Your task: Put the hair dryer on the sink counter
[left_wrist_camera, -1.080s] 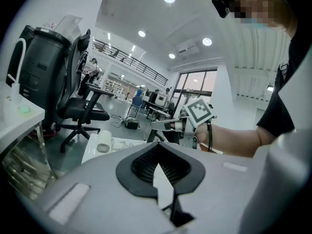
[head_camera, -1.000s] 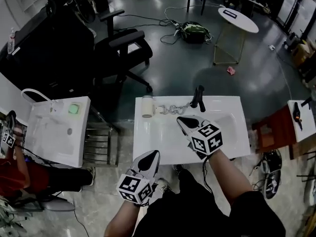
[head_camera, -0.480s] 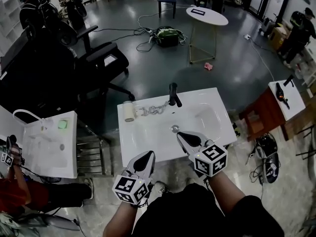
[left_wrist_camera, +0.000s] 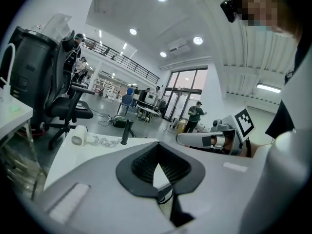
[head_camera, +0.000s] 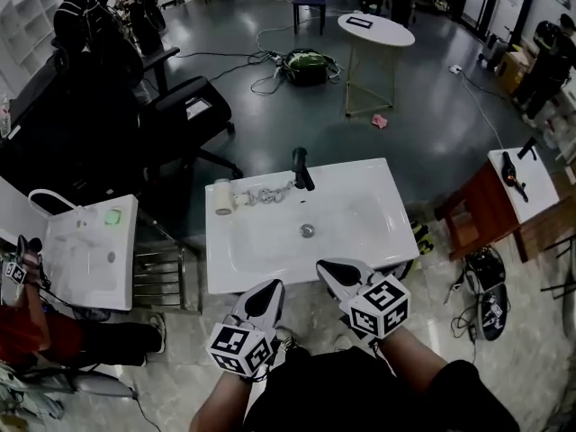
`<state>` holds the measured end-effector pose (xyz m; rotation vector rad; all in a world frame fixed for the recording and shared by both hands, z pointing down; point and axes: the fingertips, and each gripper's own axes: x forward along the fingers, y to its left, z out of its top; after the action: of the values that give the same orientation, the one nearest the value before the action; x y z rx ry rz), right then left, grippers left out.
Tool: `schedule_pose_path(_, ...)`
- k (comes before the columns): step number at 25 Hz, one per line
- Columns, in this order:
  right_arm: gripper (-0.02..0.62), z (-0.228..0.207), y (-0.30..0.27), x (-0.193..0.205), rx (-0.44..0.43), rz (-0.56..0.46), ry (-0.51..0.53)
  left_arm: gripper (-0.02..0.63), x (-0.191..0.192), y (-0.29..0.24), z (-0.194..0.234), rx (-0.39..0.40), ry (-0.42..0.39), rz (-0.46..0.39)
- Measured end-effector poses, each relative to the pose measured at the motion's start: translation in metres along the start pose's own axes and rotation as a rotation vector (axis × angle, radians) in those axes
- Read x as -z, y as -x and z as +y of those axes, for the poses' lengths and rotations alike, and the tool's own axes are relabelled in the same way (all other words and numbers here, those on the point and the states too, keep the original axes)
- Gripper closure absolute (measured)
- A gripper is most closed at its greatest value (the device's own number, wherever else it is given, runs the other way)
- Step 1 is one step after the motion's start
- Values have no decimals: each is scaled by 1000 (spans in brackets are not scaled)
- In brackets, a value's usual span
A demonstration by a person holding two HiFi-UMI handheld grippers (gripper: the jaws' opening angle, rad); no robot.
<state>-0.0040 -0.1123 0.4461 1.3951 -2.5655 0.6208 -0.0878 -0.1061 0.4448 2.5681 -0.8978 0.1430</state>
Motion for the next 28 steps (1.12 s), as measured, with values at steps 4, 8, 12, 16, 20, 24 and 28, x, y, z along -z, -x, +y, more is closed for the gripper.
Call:
schedule_pose_path(4,594,-3,20,9,-34,9,5,603,13,-3,-27,-21,5,5)
schedule_pose_path(8,595,-3,35,19,-75,19,8,603,24,-4,-47,-50,9,8)
schedule_pose_path(12,595,0,47,27,-118,30,15,603,32,-4,-63,-78,13,4)
schedule_pose_path(16,594,2,56,34,-152,37,18,603,40,-4,-76,-97,16,4)
schedule_pose_path(20,595,3,63,42,-177,52,18,603,48,-3,-84,-113,30,8)
schedule_pose_path(24,595,4,65,46,-185,53,19,603,51,-4,-86,-116,29,9)
schedule_pose_path(28,595,3,71,49,-189,55,20,603,52,-8,-91,-113,25,15)
